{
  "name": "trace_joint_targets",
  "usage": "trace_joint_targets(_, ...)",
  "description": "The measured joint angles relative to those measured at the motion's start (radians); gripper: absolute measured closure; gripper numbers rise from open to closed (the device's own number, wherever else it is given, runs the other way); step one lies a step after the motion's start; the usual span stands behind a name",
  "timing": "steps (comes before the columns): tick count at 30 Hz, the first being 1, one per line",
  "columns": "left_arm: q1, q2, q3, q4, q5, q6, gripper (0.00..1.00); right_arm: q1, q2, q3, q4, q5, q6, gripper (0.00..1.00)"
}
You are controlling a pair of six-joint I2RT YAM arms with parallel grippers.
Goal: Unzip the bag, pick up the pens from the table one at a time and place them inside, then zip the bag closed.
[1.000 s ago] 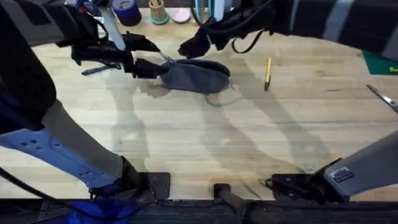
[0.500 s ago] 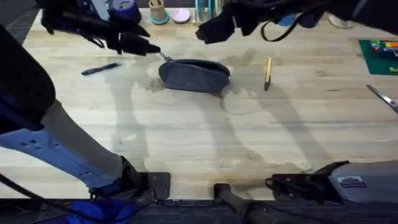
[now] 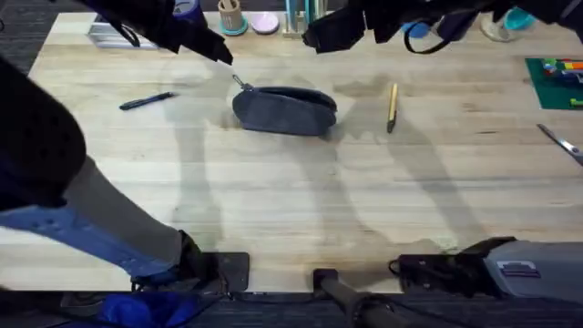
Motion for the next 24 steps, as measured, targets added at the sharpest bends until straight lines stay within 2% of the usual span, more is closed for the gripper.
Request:
trace_joint_targets(6,-0.012,-0.136,-0.03,-0.004,-0.057,-0.075,0.002,0.0,0.0,0.0,0.0,0.0,0.0,0.006)
trace_joint_targets(12,-0.012,-0.356,-0.257,0.126,-0.124,-0.18,0.002,0.0,0.0,0.0,-0.023,0.0,0.0,0.006)
trace_joint_targets(17,-0.012,-0.546,-0.426,0.134,-0.157,-0.229,0.002,0.0,0.0,0.0,-0.065,0.0,-0.001,0.006)
trace_joint_targets(24,-0.012,-0.716,-0.481,0.093,-0.174,-0.291,0.003,0.0,0.0,0.0,-0.173,0.0,-0.048,0.006)
